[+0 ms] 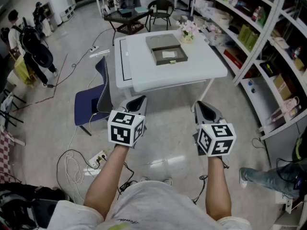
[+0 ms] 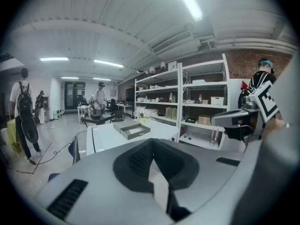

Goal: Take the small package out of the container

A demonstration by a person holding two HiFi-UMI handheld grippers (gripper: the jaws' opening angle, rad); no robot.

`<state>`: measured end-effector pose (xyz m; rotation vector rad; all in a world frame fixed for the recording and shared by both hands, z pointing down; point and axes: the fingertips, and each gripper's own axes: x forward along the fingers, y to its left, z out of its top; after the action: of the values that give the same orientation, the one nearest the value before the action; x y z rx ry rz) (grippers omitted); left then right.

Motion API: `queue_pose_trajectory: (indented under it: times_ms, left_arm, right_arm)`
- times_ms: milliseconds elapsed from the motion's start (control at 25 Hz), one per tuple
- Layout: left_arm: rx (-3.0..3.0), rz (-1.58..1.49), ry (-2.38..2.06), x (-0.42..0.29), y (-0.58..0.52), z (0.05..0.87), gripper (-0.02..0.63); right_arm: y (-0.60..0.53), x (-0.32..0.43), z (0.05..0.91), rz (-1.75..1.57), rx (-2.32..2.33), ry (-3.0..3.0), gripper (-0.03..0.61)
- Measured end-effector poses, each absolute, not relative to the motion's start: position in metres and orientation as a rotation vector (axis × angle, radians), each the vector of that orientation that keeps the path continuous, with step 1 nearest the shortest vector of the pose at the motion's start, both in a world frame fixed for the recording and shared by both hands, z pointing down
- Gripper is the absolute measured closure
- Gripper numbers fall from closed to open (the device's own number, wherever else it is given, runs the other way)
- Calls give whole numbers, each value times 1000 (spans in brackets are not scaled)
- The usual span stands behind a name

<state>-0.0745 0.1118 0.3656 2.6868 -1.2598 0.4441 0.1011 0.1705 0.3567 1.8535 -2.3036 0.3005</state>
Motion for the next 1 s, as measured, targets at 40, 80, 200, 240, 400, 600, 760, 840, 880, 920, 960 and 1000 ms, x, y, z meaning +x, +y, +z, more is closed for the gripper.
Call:
queue_pose_trajectory:
  times_ms: [40,80,200,240,400,600,760,840,880,920,960,1000]
  left_arm:
    - [2685,449,-1257,-69,111,367,612]
    - [2684,455,-1254,-63,111,368,612]
    - [2685,472,-1248,-46,111,371,612]
    - [2686,474,-1247,-41,111,371,612]
    - [2679,488,-1257,-24,110,373,612]
    - [2669,472,-1274,-4,108,374,611]
    - [2665,467,-1287,4,102,377,610]
    - [2663,467,-1290,7,98,379,609]
    - [2661,465,-1291,9,94,380,609]
    - [2660,462,-1291,11,91,381,609]
    - [2658,460,-1291,13,87,381,609]
    - [2656,459,-1290,15,82,383,609]
  right_arm:
    - [169,105,357,296,1855,-2304,574]
    - [168,109,358,291,1855,-2304,574]
    - [167,119,361,287,1850,-2307,574]
    - [166,122,362,287,1845,-2311,574]
    - [162,132,366,291,1817,-2332,574]
    - [157,148,368,269,1789,-2352,574]
    - [149,158,368,261,1796,-2366,572]
    - [144,163,369,262,1800,-2369,569]
    - [141,165,369,262,1800,-2369,562]
    - [137,167,369,262,1799,-2369,553]
    - [132,169,370,264,1797,-2369,551]
    - [128,171,371,265,1794,-2369,549]
